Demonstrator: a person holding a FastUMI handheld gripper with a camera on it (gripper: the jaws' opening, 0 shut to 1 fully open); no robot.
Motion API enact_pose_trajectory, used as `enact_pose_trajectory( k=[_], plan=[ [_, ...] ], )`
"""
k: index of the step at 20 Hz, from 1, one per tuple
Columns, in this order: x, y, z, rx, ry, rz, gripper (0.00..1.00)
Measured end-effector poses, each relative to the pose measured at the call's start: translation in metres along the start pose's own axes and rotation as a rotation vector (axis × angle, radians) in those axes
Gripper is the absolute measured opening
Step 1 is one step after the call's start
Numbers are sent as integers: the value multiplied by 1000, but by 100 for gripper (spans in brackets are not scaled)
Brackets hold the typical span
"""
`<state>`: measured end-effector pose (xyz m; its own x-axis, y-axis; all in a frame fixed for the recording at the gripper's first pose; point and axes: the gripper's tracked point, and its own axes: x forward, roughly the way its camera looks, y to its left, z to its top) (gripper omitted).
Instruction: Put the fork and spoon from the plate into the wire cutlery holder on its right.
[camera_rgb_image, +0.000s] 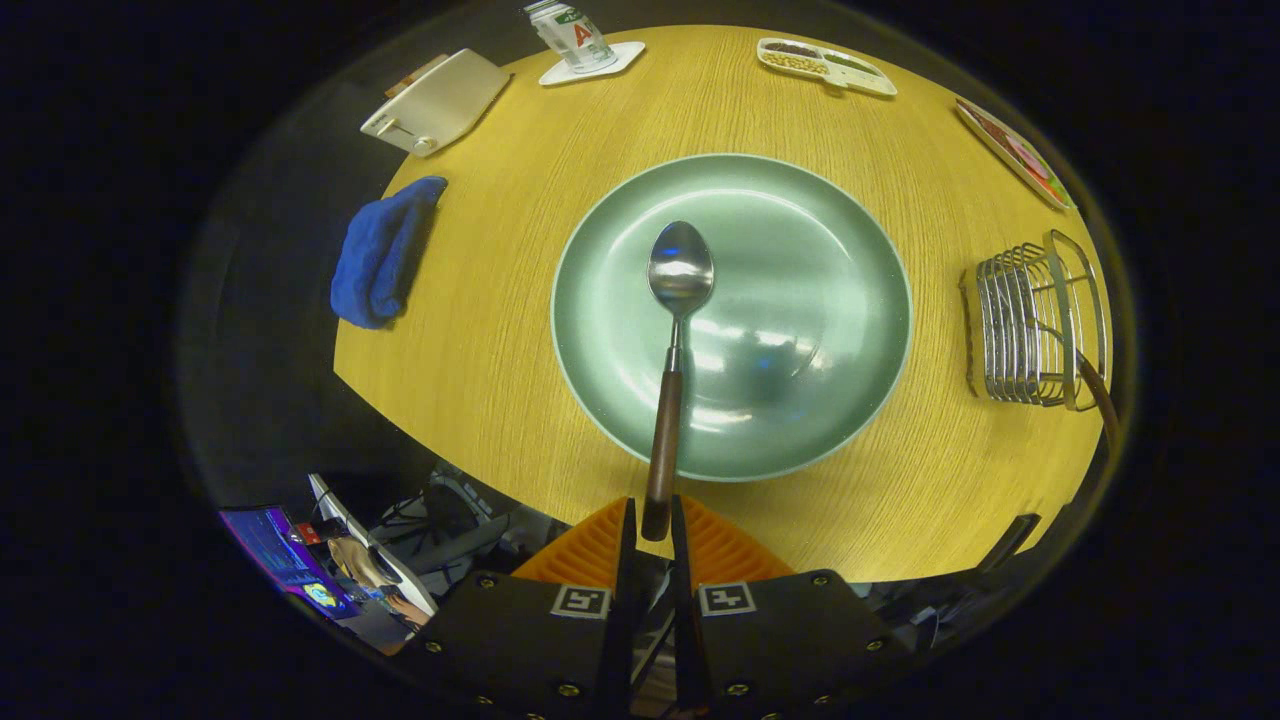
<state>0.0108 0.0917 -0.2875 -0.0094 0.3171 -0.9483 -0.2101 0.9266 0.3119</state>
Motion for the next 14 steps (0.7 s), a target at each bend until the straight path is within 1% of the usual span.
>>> enact_pose_trajectory(
  k=[14],
  plan=[
    [21,4,-2,45,42,13,18]
  ],
)
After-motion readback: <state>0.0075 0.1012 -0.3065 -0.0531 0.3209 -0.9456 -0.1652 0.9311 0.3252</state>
